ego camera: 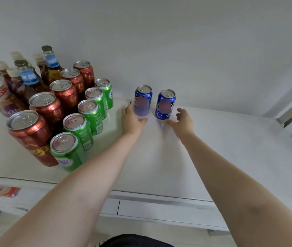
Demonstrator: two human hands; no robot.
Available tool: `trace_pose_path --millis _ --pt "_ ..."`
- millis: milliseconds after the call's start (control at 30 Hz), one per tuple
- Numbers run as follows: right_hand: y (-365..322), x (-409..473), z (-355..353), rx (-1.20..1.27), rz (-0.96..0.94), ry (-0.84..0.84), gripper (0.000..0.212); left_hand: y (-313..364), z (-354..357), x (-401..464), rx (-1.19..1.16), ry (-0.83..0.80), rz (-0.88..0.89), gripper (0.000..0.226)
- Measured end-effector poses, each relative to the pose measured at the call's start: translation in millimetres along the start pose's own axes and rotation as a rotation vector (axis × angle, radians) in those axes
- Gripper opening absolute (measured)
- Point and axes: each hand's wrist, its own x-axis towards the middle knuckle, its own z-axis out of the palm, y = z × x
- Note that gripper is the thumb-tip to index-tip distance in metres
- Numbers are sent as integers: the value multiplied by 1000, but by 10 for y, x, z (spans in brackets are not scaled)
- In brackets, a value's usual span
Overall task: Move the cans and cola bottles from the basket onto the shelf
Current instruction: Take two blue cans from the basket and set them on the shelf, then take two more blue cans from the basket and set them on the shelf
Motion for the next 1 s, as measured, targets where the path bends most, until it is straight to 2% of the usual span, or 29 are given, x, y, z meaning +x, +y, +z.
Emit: trace_pose_path --millis 167,300,433,600,833,1000 --pt "96 -444 -228 -172 -152 -32 66 160 -316 -614 94 31 34 68" --pt "139 -927 -354 -346 -375 -179 60 182 -604 -1322 186 37 100 57" --pt "171 -1564 -330 -366 -610 -335 55 -2 -932 -2230 230 128 122 50" --pt "178 -2443 -77 -340 -782 -518 52 -340 -1395 -3325 344 192 -95 48" --pt "404 -3715 456 -528 -922 -891 59 -932 -1954 -4942 436 223 -478 56" --pt "561 -4632 714 -576 -1054 -1051 58 -1222 -2348 -5874 427 257 -627 54"
